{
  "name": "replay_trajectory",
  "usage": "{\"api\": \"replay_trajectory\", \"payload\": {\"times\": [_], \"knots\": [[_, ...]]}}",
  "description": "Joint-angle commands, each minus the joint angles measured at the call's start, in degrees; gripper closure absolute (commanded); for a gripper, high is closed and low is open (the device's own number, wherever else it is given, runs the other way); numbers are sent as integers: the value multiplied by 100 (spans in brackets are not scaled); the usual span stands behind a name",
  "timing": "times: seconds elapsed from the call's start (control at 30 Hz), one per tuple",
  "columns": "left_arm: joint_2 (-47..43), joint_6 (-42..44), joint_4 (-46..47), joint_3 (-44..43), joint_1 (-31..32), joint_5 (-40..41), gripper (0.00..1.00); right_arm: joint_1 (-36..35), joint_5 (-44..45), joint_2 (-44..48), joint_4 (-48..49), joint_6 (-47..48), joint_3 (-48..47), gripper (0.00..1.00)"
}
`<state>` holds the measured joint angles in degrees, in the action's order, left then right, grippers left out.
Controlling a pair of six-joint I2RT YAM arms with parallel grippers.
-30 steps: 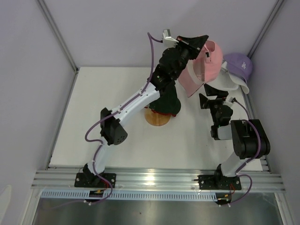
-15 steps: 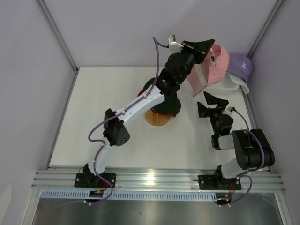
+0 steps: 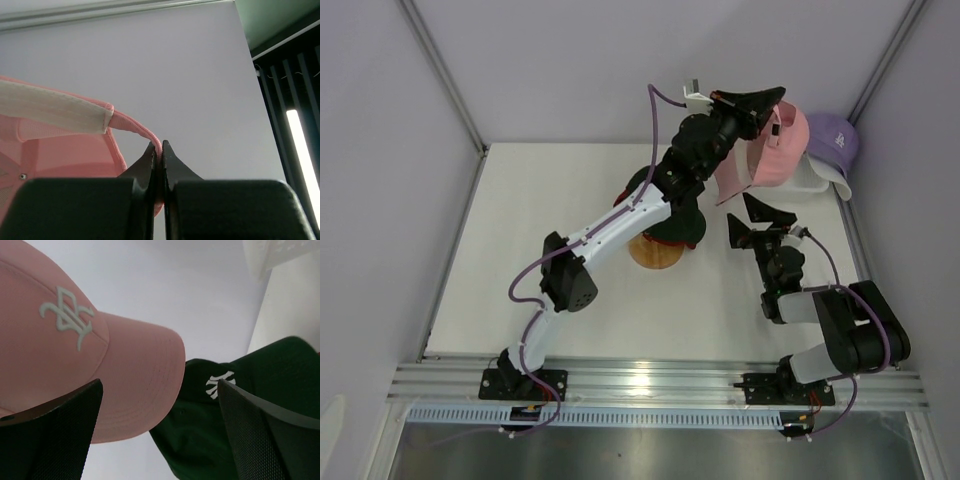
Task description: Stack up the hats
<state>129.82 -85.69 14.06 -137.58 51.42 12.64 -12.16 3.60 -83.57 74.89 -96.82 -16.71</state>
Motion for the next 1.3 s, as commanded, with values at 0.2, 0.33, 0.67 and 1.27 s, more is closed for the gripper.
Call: {"api": "replay_trajectory", "payload": {"times": [0.2, 0.33, 0.67, 1.27], "knots": [[-579, -792, -377, 55, -52, -544, 99, -1050, 1020, 375, 1397, 696, -69, 1], [-1053, -256, -791, 336, -114, -377, 99, -1262, 1152, 1183, 539, 2024, -7, 1], [-1038, -255, -976, 382, -176, -280, 99, -2237, 2364, 3084, -4715, 5576, -1711, 5], [-1011, -378, -1037, 196, -237, -438, 99, -2695, 4684, 966, -7121, 7104, -4007, 39]]}}
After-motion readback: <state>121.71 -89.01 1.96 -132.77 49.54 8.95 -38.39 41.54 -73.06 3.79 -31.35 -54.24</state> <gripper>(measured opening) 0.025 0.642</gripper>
